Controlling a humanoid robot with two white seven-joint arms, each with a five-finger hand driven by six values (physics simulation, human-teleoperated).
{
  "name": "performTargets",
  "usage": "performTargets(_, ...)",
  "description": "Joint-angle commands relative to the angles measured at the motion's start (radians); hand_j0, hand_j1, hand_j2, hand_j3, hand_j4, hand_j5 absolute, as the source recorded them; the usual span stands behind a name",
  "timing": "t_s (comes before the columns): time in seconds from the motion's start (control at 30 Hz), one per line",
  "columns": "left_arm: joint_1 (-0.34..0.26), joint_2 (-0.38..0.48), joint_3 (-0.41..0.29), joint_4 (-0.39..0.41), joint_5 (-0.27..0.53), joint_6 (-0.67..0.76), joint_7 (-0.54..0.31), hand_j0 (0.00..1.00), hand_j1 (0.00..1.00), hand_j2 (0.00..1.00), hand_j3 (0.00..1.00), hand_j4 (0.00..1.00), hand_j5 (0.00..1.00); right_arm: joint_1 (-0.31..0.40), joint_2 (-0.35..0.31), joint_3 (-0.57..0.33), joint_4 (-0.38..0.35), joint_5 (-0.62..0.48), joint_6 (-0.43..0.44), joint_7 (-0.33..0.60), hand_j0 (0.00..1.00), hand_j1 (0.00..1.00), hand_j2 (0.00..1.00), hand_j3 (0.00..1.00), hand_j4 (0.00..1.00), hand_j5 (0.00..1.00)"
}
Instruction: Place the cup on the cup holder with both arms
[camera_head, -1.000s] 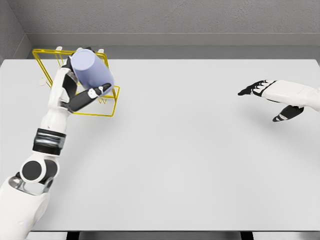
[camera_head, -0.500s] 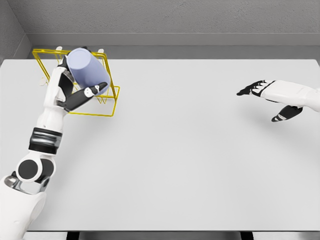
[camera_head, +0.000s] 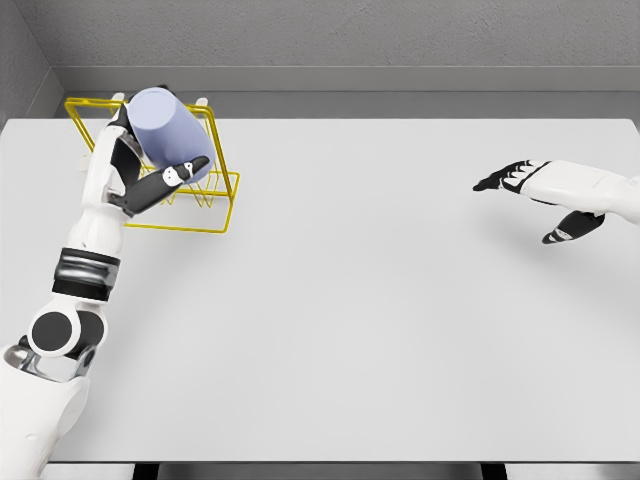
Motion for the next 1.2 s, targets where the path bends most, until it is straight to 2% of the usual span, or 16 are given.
performTargets(0.0,0.002,0.001,0.013,-0.001,0.000,0.006,0.000,0.74,0.74,0.74,0.74,0.74,0.74,0.000,0.000,0.000,0.000,-0.006,0.003,0.000,1.00,1.00,1.00,1.00,1.00,1.00)
performTargets(0.23,0.000,0.001,0.023,-0.001,0.000,0.006,-0.002,0.75,0.75,0.75,0.75,0.75,0.75,0.000,0.000,0.000,0.000,-0.006,0.003,0.000,1.00,1.00,1.00,1.00,1.00,1.00)
performTargets(0.3,0.000,0.001,0.023,-0.001,-0.002,0.006,-0.002,0.81,0.81,0.81,0.81,0.81,0.81,0.000,0.000,0.000,0.000,-0.006,0.003,0.000,1.00,1.00,1.00,1.00,1.00,1.00)
performTargets(0.37,-0.002,0.001,0.023,0.001,-0.009,0.006,0.000,1.00,1.00,1.00,1.00,1.00,1.00,0.000,0.002,0.000,0.000,-0.006,0.003,0.000,1.00,1.00,1.00,1.00,1.00,1.00)
performTargets(0.67,-0.002,0.001,0.027,-0.001,-0.013,0.006,0.005,1.00,1.00,1.00,1.00,1.00,1.00,0.000,0.005,0.000,0.000,-0.005,0.003,0.000,1.00,1.00,1.00,1.00,1.00,1.00)
performTargets(0.93,0.012,0.002,0.061,-0.008,-0.013,-0.005,0.003,1.00,1.00,1.00,1.00,1.00,1.00,0.000,0.006,0.000,0.000,-0.005,0.003,0.000,1.00,1.00,1.00,1.00,1.00,1.00)
performTargets(1.07,0.052,0.022,0.138,-0.010,-0.011,-0.052,0.002,1.00,1.00,1.00,1.00,1.00,1.00,0.000,0.006,0.000,0.000,-0.005,0.003,0.000,1.00,1.00,1.00,1.00,1.00,1.00)
performTargets(1.17,0.107,0.025,0.193,-0.011,-0.009,-0.091,0.008,1.00,1.00,1.00,1.00,1.00,1.00,0.000,0.012,0.000,0.003,-0.003,0.003,0.000,1.00,1.00,1.00,1.00,1.00,1.00)
